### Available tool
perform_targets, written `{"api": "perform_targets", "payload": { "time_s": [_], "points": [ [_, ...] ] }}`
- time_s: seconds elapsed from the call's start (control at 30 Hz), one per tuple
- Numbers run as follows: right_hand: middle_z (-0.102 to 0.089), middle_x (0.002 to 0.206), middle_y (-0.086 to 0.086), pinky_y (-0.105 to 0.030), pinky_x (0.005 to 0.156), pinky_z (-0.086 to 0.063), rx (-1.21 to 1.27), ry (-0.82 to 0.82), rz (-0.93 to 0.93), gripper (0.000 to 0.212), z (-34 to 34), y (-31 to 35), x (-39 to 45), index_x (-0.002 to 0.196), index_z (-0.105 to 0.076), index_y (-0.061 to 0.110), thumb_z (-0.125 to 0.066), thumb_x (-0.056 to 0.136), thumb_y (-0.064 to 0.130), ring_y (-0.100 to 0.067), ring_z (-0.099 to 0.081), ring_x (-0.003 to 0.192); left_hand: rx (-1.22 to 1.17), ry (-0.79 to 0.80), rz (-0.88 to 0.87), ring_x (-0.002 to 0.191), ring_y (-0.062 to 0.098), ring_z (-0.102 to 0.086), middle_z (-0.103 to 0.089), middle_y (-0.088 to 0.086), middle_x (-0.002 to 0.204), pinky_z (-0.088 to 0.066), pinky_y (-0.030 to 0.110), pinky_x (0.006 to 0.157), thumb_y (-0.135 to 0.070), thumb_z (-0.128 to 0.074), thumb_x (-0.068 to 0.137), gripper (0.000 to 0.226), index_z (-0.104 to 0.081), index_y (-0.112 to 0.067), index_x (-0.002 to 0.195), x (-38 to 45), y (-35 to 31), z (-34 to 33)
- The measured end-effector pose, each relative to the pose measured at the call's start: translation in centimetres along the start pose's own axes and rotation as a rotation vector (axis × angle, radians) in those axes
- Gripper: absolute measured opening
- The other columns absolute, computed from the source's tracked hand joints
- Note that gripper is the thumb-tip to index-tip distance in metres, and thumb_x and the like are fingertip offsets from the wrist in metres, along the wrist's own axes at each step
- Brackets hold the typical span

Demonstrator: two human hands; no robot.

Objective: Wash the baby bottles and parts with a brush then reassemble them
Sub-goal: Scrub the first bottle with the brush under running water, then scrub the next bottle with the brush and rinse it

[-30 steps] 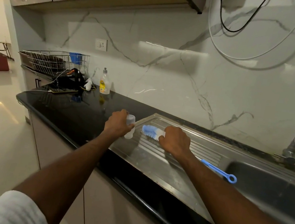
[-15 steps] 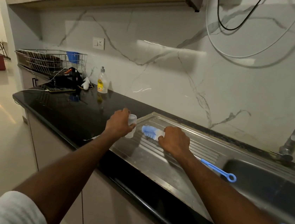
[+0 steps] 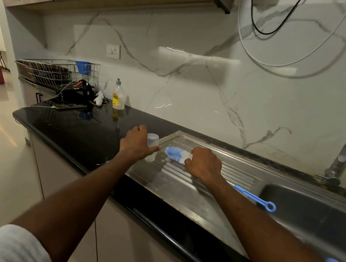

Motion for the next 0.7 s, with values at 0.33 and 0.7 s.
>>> {"api": "perform_targets", "payload": {
  "time_s": [0.33, 0.7],
  "points": [
    [-0.067, 0.103, -0.002, -0.031, 0.072, -0.043, 0.035, 0.007, 0.001, 0.035, 3.1, -0.2, -2.0, 0.104, -0.065, 0.018, -0.056, 0.092, 0.050, -0.025, -0.065, 0.094, 0.125, -0.045, -0.044, 0.135, 0.031, -0.042, -0.043, 0.012, 0.147, -0.049, 0.051, 0.096, -0.072, -0.069, 0.079, 0.096, -0.035, -0.014, 0.148, -1.9, -2.5, 2.9],
    [-0.067, 0.116, -0.009, -0.032, 0.076, -0.044, 0.015, -0.082, -0.113, 0.036, 10.4, -8.3, -7.4, 0.114, -0.065, 0.014, -0.057, 0.092, 0.042, -0.031, -0.065, 0.104, 0.068, -0.097, -0.264, 0.131, 0.029, -0.044, -0.046, 0.008, 0.142, -0.050, 0.048, 0.090, -0.058, -0.070, 0.085, 0.075, -0.042, -0.019, 0.144, -6.9, -14.6, 2.4]
  ]
}}
Point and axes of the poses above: each hand's wrist, its own x-axis towards the middle knuckle, its own z-axis out of the back of the hand, y = z × x, the point moved 3 cm from there along x, towards the middle knuckle
